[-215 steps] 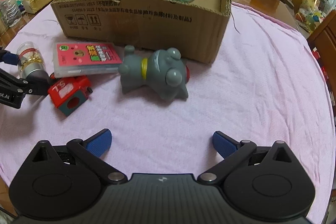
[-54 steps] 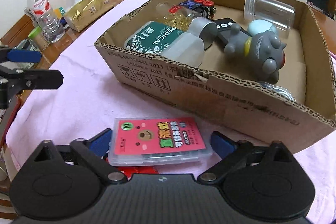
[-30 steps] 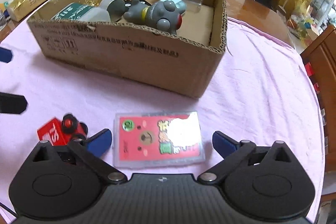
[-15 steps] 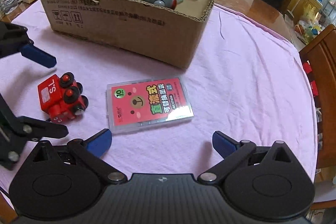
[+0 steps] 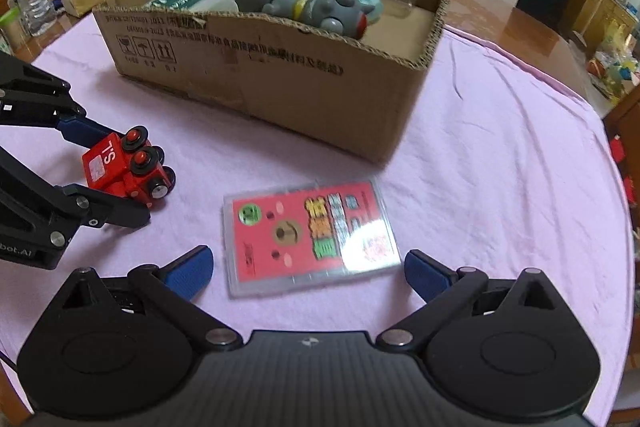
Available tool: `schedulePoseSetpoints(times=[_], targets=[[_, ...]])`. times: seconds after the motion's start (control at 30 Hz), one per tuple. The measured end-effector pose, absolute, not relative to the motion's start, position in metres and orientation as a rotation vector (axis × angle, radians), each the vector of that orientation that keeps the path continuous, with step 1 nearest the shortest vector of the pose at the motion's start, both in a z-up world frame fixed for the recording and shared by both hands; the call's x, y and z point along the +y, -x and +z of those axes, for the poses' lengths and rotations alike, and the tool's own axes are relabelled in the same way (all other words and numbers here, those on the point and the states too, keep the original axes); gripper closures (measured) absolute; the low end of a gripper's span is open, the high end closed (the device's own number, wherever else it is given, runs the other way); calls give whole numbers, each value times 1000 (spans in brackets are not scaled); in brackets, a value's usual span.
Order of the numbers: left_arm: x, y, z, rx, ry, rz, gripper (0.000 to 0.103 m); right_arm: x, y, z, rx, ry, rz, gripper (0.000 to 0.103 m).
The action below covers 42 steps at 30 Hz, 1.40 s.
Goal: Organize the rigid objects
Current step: 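Close the left tool on the red toy car while the right tool holds the pink pack, then lower the red toy car and pink pack into the box and open both tools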
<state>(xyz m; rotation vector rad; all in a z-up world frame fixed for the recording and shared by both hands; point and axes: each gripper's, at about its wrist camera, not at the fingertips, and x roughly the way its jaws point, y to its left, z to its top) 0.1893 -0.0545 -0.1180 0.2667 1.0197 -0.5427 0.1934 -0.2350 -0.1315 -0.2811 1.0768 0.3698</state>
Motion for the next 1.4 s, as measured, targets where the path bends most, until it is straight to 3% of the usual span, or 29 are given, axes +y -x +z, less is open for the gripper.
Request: schedulePoseSetpoints(times=[0.17, 0.27, 0.87, 1.33, 1.4], targets=[[-47, -193, -117, 1030, -262, -518, 53, -228, -199, -131, 1077, 303, 396, 1], [-46, -193, -117, 1034, -260, -515, 53, -227, -196, -127, 1078, 299, 400, 8], [-47, -195, -103, 1056, -322, -511, 53, -223, -187, -104, 1116, 320, 354, 9], [-43, -196, -110, 1082, -314, -510, 53, -220, -191, -127, 1148, 314, 392, 3], [-44, -196, -110, 1081, -315, -509, 53, -218, -193, -126, 1142, 319, 401, 6]])
